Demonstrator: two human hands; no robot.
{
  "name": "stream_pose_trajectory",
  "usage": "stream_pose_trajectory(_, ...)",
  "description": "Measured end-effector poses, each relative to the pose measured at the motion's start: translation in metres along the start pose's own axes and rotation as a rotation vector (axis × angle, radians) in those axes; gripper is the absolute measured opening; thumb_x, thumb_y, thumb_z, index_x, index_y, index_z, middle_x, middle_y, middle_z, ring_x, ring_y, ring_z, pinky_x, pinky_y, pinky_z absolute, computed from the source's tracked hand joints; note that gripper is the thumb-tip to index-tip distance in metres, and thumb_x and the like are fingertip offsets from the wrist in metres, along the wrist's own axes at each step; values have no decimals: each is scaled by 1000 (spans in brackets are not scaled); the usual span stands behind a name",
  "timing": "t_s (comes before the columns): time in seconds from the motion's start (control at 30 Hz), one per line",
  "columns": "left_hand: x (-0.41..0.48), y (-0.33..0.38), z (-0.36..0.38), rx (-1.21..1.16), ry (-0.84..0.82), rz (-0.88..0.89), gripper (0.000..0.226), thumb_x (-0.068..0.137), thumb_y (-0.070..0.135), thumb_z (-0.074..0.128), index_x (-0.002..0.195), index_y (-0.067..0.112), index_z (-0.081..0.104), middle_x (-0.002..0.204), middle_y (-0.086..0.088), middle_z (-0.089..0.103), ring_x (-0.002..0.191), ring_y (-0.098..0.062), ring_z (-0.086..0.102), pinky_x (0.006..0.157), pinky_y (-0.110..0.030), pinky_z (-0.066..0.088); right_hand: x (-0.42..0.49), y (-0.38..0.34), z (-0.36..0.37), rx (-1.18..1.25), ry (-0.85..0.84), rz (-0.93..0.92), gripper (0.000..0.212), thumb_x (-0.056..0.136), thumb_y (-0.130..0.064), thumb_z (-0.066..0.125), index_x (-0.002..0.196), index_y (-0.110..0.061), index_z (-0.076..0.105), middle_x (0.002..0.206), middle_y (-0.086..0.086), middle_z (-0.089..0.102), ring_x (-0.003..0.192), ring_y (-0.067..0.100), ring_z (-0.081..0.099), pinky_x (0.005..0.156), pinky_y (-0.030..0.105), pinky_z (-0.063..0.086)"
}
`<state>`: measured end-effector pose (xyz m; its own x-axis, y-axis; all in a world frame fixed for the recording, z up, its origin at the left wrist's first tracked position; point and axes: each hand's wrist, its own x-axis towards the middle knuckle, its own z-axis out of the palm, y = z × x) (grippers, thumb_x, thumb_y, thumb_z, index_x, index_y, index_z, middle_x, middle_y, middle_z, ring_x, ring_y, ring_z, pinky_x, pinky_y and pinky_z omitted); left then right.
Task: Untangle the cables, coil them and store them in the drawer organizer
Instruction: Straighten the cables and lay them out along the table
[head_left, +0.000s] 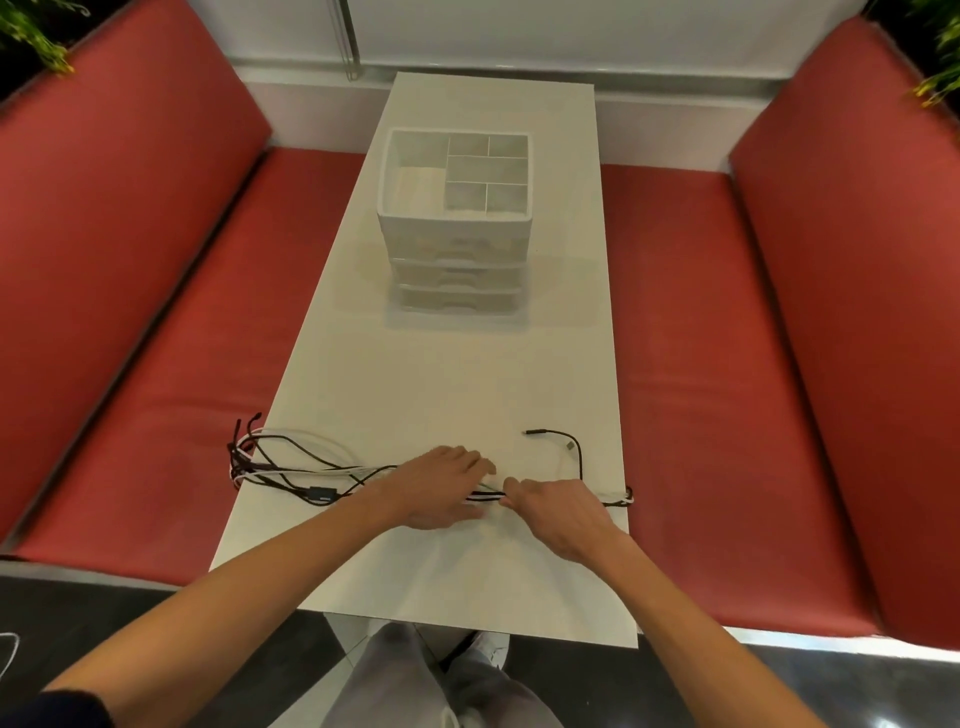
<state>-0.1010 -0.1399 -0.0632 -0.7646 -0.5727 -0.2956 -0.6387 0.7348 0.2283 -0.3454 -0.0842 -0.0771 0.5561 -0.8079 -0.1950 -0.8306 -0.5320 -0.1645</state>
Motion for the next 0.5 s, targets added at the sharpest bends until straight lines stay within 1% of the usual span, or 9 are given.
stream_pose_trajectory(0.03,4,9,-6,-79,-100,-9,49,109,53,44,141,16,44,136,-6,60,116,-30,60,100,-42,47,2,2,1,0,-2,0,19,118,-41,34,121,-22,35,92,3,68,58,33,57,48,38,35)
stream_pose_trajectory(0.07,8,15,-9,-154,-162,-29,41,112,49,40,135,16,44,134,-7,62,111,-32,62,92,-44,49,3,4,2,3,-8,6,16,118,-38,38,122,-23,34,94,3,69,62,33,62,49,39,40)
stream_pose_trajectory(0.1,11,19,-10,-199,-178,-50,33,113,44,37,129,16,43,131,-8,63,106,-34,63,84,-44,49,4,6,2,13,-9,12,14,117,-36,39,122,-24,34,95,3,70,65,33,65,50,40,45)
stream_pose_trajectory(0.17,12,19,-10,-147,-118,-50,24,115,33,35,128,15,41,126,-10,64,96,-37,64,73,-44,47,3,10,-2,50,33,7,19,118,-40,34,121,-22,38,96,3,70,68,33,65,52,42,48)
stream_pose_trajectory(0.23,12,17,-12,-3,-38,-21,23,115,30,34,130,13,39,118,-11,64,85,-39,64,64,-44,44,2,12,-9,84,92,-16,30,118,-45,28,120,-19,43,98,4,68,69,33,64,53,42,47)
stream_pose_trajectory(0.3,12,16,-15,131,20,16,34,116,41,27,129,13,39,110,-10,64,79,-39,65,60,-43,39,1,13,-14,63,112,-61,36,118,-44,26,122,-16,47,99,4,65,70,34,63,52,42,44)
stream_pose_trajectory(0.37,13,15,-13,214,71,27,44,115,49,23,129,12,42,102,-8,64,76,-38,66,57,-41,35,0,15,-14,15,132,-94,36,117,-43,26,122,-15,48,98,3,61,69,31,63,49,40,37)
stream_pose_trajectory(0.43,12,12,-9,335,123,33,43,114,50,31,121,13,51,86,-4,65,64,-33,67,50,-37,29,0,15,-12,-52,170,-81,34,116,-42,24,113,-17,46,87,0,58,58,26,59,43,36,29)
stream_pose_trajectory(0.5,11,12,-8,386,89,-25,34,107,48,50,101,17,60,64,2,61,45,-24,62,45,-31,21,2,12,-12,-61,142,14,30,114,-39,25,105,-17,44,76,-2,54,47,22,55,38,32,23)
